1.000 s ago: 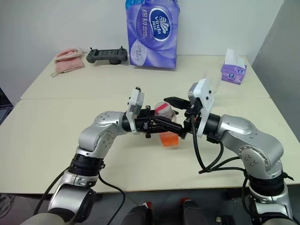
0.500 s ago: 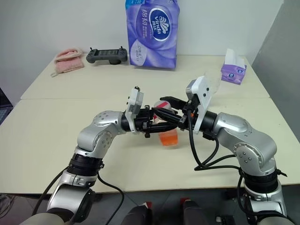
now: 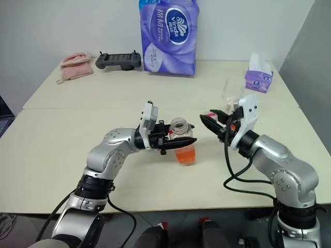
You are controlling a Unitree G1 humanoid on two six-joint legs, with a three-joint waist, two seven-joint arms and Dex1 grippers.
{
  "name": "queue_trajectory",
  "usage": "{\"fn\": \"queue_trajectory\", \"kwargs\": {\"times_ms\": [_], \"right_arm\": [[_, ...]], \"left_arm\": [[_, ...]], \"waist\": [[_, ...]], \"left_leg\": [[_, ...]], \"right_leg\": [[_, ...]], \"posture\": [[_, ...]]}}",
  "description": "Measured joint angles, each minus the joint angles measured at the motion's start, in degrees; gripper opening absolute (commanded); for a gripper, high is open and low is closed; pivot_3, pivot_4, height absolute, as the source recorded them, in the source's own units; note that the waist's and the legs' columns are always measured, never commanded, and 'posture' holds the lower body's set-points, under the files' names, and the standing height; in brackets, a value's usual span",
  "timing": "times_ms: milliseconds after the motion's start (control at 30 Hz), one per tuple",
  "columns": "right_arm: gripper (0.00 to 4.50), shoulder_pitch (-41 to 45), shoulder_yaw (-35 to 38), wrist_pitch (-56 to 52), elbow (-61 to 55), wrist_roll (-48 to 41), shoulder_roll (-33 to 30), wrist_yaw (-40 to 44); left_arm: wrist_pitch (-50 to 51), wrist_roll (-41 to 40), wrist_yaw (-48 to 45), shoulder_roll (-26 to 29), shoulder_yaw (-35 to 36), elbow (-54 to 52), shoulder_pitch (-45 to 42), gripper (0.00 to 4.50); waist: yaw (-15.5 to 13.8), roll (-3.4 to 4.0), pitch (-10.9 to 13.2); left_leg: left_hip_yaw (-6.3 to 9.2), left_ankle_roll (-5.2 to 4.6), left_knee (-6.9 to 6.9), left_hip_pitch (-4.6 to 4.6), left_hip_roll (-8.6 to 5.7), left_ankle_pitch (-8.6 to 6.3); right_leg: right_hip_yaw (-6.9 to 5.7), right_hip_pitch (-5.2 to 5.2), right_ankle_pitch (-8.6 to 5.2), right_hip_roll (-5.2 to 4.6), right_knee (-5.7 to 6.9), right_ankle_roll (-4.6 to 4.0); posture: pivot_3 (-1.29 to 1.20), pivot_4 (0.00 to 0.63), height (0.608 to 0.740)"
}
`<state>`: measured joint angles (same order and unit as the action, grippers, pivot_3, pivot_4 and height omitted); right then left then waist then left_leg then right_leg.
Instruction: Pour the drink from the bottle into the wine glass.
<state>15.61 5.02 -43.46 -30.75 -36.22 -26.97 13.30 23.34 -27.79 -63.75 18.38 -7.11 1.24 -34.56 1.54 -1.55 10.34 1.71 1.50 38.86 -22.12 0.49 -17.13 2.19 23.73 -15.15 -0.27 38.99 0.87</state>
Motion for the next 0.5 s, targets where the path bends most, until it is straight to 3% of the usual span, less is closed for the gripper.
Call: {"fn": "queue_trajectory", "kwargs": {"times_ms": [267,500], "right_arm": [[1.78,-8.03,-2.37,10.1,17.87,15.56,8.17,-7.63],[4.07,-8.25,-2.29,14.16,20.96,20.49,8.69,-7.29]], "left_arm": [[0.07,-0.05,0.7,0.14,0.02,-0.63,0.1,2.18],[0.1,-0.03,0.79,0.52,0.22,-0.61,-0.15,2.18]], "waist": [[0.18,0.02,0.01],[0.06,0.03,-0.01]], "left_leg": [[-0.24,0.0,0.02,0.21,0.07,0.03],[-0.23,-0.03,0.05,0.26,0.03,0.05]], "right_leg": [[0.22,-0.06,0.01,0.34,0.04,0.03],[0.22,-0.18,0.04,0.33,-0.02,0.09]], "posture": [[0.0,0.15,0.74],[0.0,0.15,0.74]]}}
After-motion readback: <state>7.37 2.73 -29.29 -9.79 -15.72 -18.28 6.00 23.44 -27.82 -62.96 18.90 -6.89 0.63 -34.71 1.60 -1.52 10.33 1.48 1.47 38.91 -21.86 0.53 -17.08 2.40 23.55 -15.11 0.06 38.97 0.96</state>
